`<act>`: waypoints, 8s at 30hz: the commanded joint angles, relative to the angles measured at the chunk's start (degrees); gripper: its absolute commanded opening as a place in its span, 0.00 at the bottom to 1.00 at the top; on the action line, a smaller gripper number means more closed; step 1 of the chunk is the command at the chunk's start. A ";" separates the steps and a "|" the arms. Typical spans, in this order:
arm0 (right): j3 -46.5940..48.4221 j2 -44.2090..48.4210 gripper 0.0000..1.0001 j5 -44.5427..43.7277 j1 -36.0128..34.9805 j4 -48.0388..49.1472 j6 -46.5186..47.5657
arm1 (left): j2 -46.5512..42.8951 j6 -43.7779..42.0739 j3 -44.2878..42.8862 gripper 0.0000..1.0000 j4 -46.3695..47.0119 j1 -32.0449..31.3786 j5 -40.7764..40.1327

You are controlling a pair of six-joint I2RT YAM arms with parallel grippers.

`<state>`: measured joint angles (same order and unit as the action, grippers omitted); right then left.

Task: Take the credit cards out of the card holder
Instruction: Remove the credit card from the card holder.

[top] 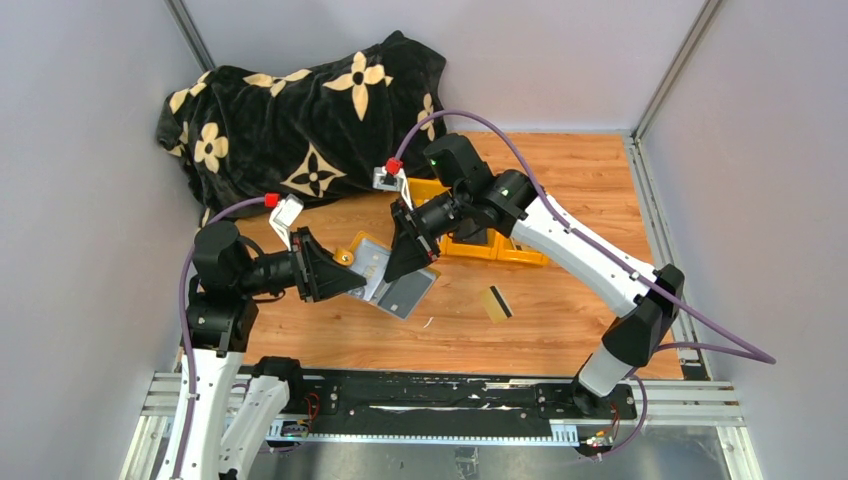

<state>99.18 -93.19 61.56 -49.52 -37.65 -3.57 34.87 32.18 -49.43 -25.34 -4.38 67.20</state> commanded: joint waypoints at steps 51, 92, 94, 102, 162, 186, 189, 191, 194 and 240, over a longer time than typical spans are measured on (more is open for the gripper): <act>-27.31 10.80 0.48 -11.76 -2.08 51.31 -41.01 | -3.38 11.10 -1.24 0.00 12.70 -0.28 -18.17; -37.18 6.10 0.00 -12.10 1.63 79.35 -59.49 | -4.68 21.47 2.29 0.12 20.66 -0.19 -20.11; -37.63 6.24 0.00 -12.36 1.70 79.82 -59.53 | -4.77 21.67 2.00 0.11 20.43 -0.19 -20.07; -38.06 6.31 0.00 -13.13 1.70 82.53 -60.79 | -5.16 22.12 1.46 0.02 19.98 -0.19 -19.70; -41.82 2.29 0.25 -29.41 -0.84 95.99 -70.68 | -6.31 21.86 0.38 0.00 18.57 -0.19 -23.42; -47.80 1.78 0.00 -30.86 0.03 104.47 -73.20 | -6.37 24.18 0.45 0.21 20.06 -0.19 -22.28; -48.55 2.25 0.00 -31.12 0.05 104.61 -72.98 | -6.23 24.69 0.04 0.24 20.22 -0.19 -22.42; -49.01 2.44 0.00 -31.15 0.03 104.74 -72.89 | -6.14 25.17 -0.10 0.27 20.25 -0.19 -22.63; -49.30 2.67 0.00 -31.20 -0.03 104.97 -72.87 | -6.13 25.13 -0.10 0.27 20.04 -0.19 -22.66; -51.68 6.06 0.45 -30.76 -1.46 115.82 -77.84 | -5.96 23.83 -3.21 0.00 17.36 -0.19 -23.74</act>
<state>48.27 -90.65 30.65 -50.28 75.40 -82.70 29.50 55.55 -50.39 -10.28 -3.95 41.85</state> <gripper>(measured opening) 0.449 0.229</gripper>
